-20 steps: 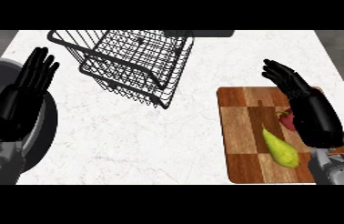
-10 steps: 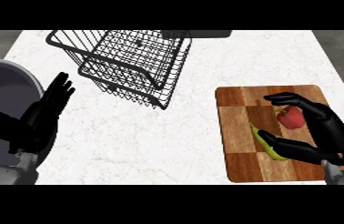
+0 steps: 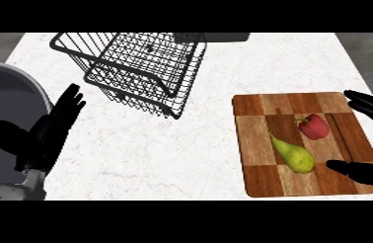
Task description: Pick the bell pepper from the cutting board and place it in the tiered basket
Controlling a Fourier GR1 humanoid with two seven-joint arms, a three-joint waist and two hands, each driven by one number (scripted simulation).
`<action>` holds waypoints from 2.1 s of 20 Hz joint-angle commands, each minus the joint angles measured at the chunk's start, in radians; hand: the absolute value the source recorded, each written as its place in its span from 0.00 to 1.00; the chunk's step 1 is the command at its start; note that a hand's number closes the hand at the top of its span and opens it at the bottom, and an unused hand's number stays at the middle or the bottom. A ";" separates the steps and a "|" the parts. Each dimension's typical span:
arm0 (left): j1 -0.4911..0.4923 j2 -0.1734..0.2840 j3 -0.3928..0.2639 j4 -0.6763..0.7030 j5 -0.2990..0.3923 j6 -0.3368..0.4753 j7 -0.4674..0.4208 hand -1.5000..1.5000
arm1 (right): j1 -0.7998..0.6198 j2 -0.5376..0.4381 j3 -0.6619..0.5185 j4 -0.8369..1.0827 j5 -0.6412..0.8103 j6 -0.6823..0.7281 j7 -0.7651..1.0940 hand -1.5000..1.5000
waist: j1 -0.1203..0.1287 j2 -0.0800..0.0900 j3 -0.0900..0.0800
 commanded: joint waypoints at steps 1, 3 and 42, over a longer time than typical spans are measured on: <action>0.027 0.010 0.020 0.032 0.016 -0.024 -0.006 0.50 | 0.055 -0.167 -0.052 -0.066 0.172 -0.029 0.067 0.00 | -0.015 0.002 -0.013; 0.028 -0.015 -0.001 0.001 -0.018 0.030 0.007 0.50 | 0.083 -0.248 -0.021 -0.109 0.261 0.015 0.132 0.00 | -0.011 0.001 -0.013; 0.050 -0.172 0.079 -0.022 -0.170 -0.109 0.075 0.50 | -0.154 0.204 0.145 0.257 0.964 -0.023 0.444 0.00 | 0.027 0.010 -0.008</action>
